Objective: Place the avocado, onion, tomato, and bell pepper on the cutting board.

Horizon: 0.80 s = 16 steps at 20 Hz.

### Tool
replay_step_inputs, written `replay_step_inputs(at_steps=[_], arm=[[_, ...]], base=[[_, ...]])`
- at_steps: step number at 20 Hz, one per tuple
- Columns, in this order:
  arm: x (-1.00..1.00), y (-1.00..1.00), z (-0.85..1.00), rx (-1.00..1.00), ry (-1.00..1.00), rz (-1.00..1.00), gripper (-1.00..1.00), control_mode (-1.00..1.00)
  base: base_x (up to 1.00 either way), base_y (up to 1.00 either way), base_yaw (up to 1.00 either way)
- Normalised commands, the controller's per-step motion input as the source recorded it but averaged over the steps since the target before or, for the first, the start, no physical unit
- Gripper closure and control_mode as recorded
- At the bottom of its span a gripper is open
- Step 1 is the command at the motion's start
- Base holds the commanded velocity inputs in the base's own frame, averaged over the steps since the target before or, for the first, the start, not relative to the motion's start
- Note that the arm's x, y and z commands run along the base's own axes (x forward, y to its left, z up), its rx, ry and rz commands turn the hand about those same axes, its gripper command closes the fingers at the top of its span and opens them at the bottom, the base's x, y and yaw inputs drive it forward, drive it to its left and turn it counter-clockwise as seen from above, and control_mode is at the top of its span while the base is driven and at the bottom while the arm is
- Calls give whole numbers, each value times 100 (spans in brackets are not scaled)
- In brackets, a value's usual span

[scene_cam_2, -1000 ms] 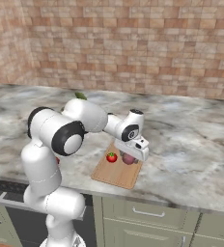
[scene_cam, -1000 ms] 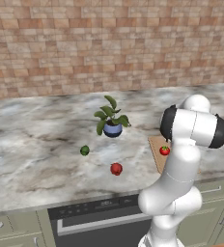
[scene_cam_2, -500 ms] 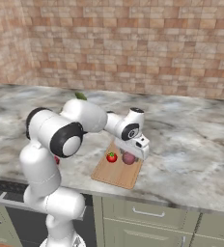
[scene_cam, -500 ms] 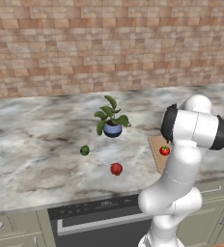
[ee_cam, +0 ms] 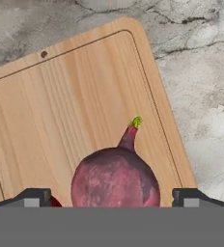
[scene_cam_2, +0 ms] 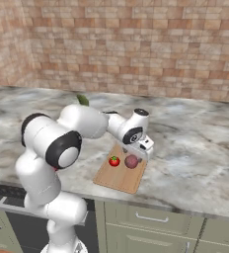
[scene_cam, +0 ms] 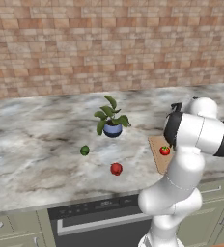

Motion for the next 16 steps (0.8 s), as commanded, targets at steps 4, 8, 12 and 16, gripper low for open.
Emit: replay_step_inputs(at_steps=[4,8,12,16], arm=[[-10,12,74,0,-18,0,-100,-100],[-23,16,90,0,-13,0,-100,-100],[-46,22,82,0,-9,2,-100,-100],[-54,54,77,0,-3,1,-100,-100]], base=[[0,0,0],[0,0,0],[0,0,0],[0,0,0]])
